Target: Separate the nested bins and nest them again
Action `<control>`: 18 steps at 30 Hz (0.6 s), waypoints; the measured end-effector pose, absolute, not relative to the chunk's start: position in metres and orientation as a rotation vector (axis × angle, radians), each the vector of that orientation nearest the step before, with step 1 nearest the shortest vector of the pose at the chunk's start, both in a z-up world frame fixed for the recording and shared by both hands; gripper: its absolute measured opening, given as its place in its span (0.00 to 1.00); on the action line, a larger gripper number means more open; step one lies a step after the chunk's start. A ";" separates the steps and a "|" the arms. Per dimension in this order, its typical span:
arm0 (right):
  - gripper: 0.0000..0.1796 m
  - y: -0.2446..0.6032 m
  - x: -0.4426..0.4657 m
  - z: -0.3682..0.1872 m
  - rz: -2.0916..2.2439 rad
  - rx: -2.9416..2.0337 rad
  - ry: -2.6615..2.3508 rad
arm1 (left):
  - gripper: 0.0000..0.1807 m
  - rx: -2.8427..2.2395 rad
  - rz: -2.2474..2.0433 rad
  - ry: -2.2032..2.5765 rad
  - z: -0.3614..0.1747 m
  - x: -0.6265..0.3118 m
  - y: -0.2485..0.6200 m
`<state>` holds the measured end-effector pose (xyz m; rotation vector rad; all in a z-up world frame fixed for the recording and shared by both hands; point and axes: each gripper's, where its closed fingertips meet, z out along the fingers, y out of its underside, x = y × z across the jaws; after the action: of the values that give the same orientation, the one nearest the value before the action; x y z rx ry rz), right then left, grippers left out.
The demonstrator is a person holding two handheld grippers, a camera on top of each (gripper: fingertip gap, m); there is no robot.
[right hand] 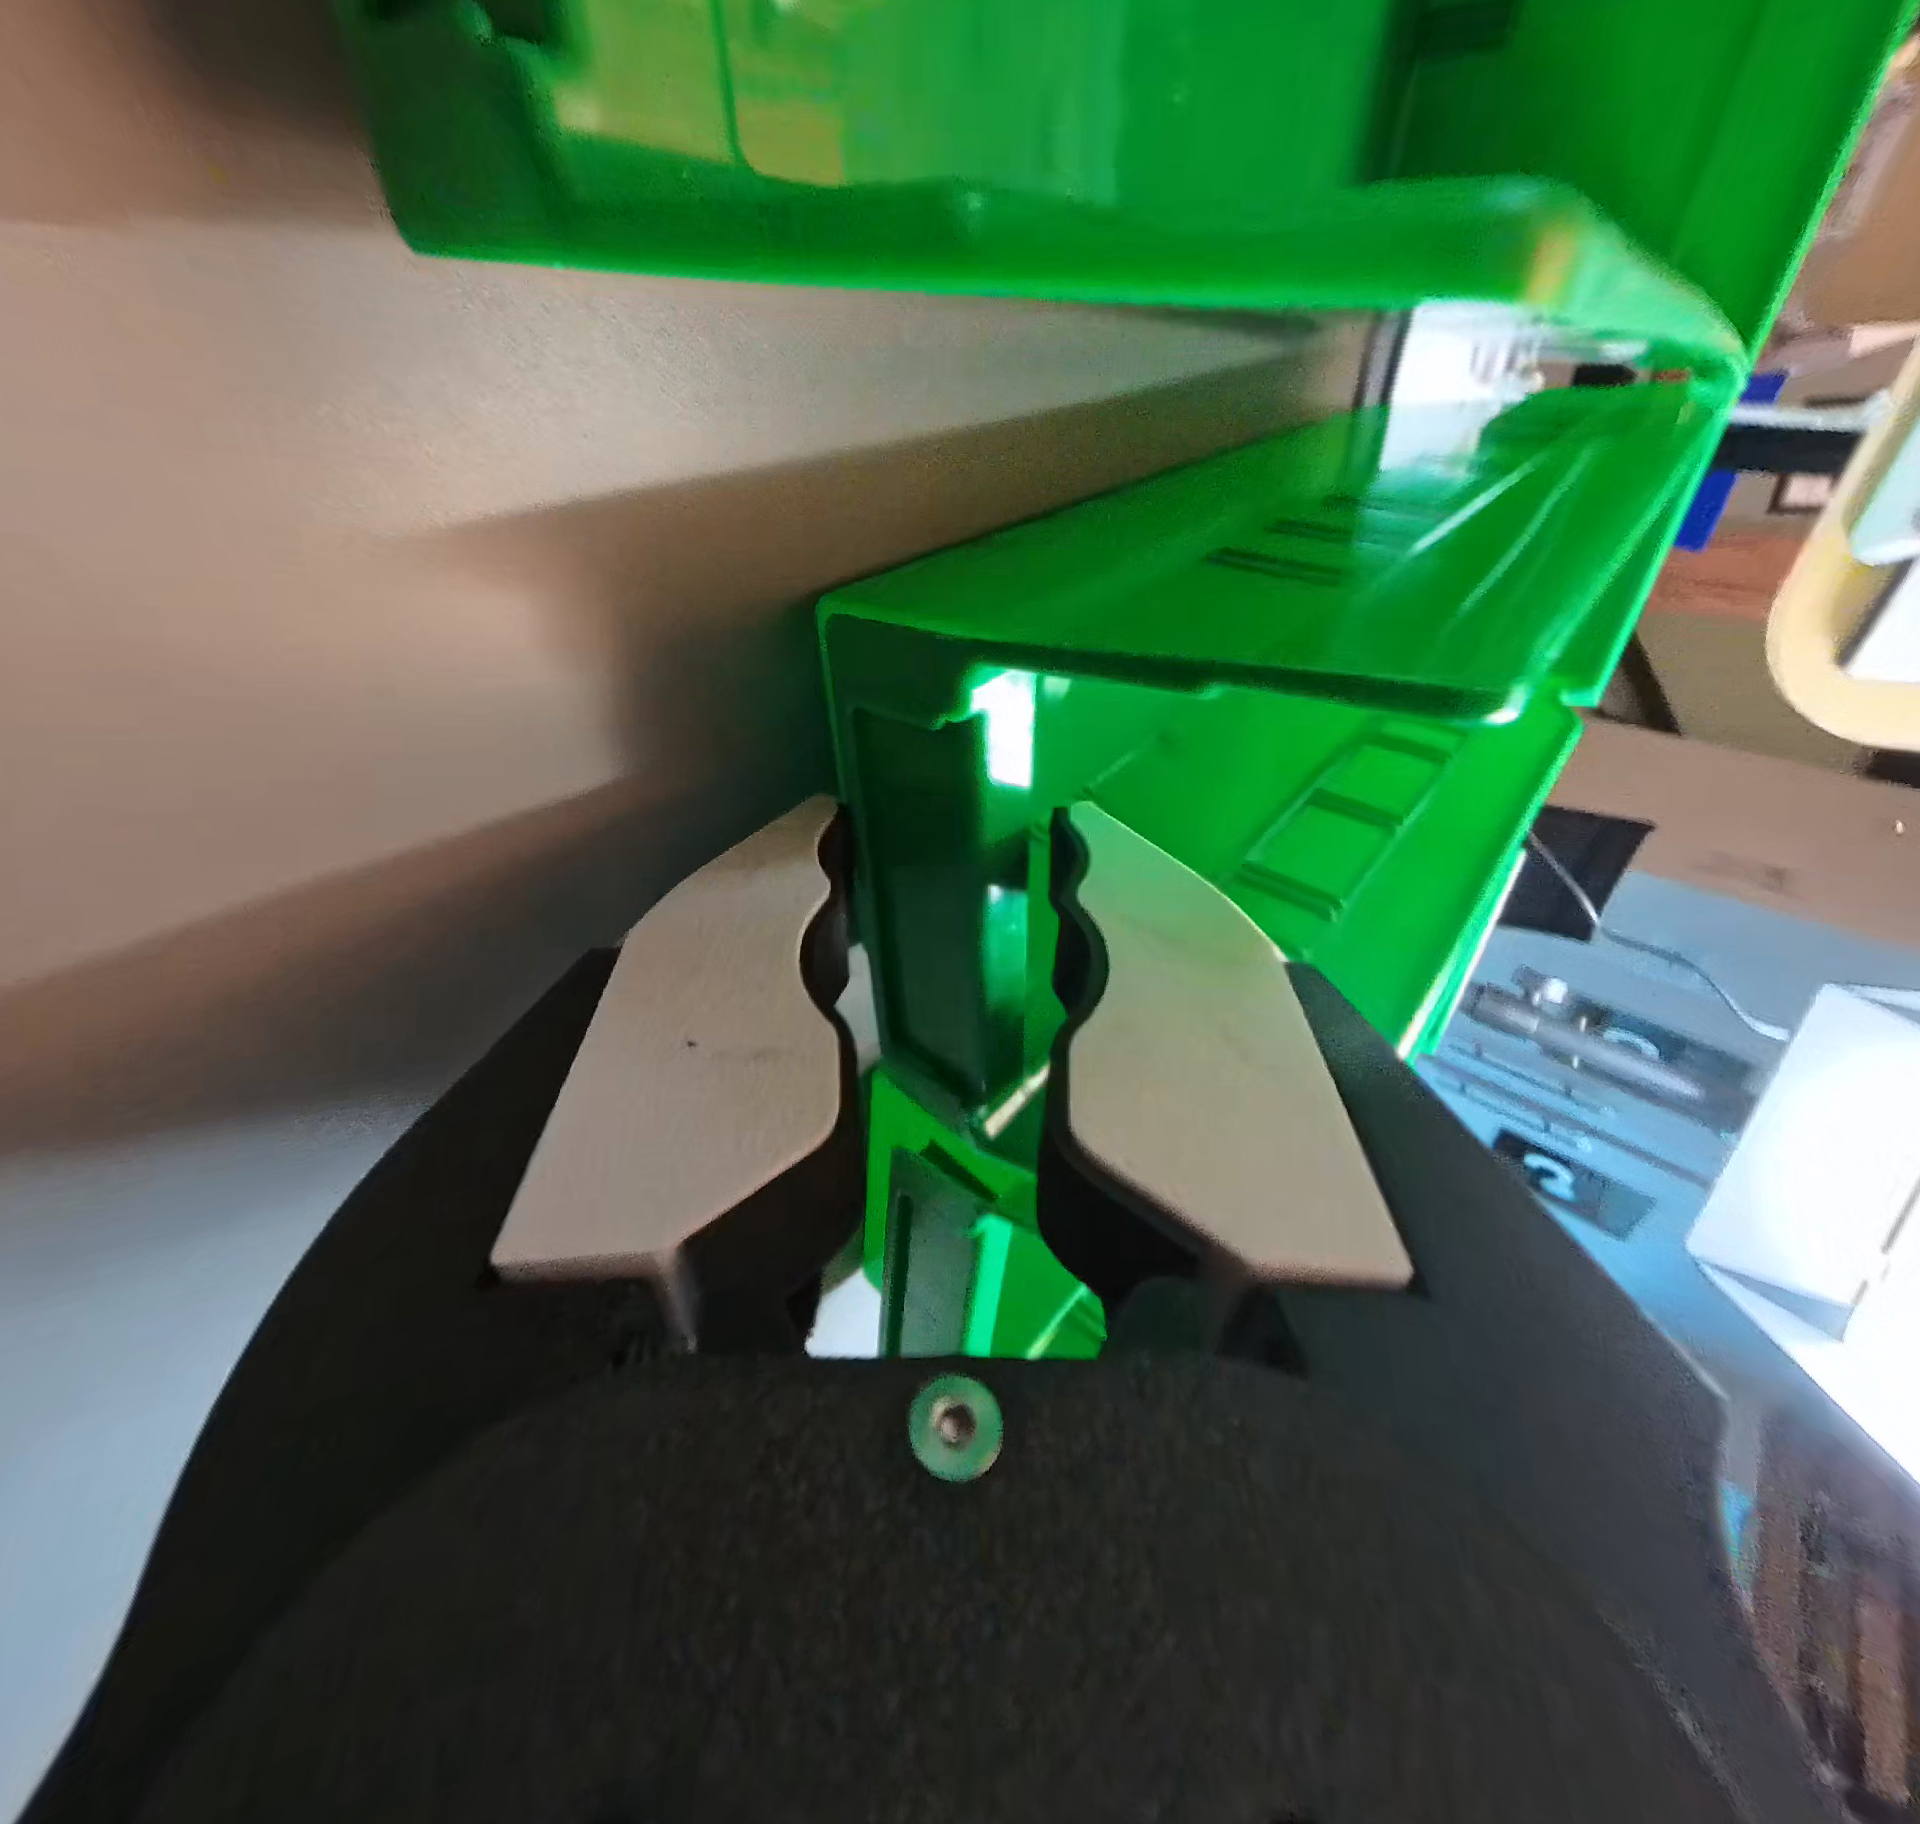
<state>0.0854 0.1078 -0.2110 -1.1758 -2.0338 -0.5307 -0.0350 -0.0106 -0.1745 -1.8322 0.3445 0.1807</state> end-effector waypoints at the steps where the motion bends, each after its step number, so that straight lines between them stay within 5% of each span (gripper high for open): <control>1: 0.21 0.106 0.089 -0.207 -0.527 -1.202 -2.019 | 0.06 -1.833 0.180 0.342 -0.174 -0.034 -0.008; 9: 0.22 0.014 0.074 -0.175 0.051 -1.287 -2.060 | 0.07 -1.845 0.156 0.370 -0.177 -0.029 -0.006; 18: 0.21 0.036 0.032 -0.206 0.051 -1.301 -1.854 | 0.05 -1.879 0.111 0.329 -0.179 -0.038 -0.011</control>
<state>0.0316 0.0355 -0.2060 -1.3010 -1.8540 0.0507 -0.0377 -0.0106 -0.1787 -1.8789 0.3291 0.1107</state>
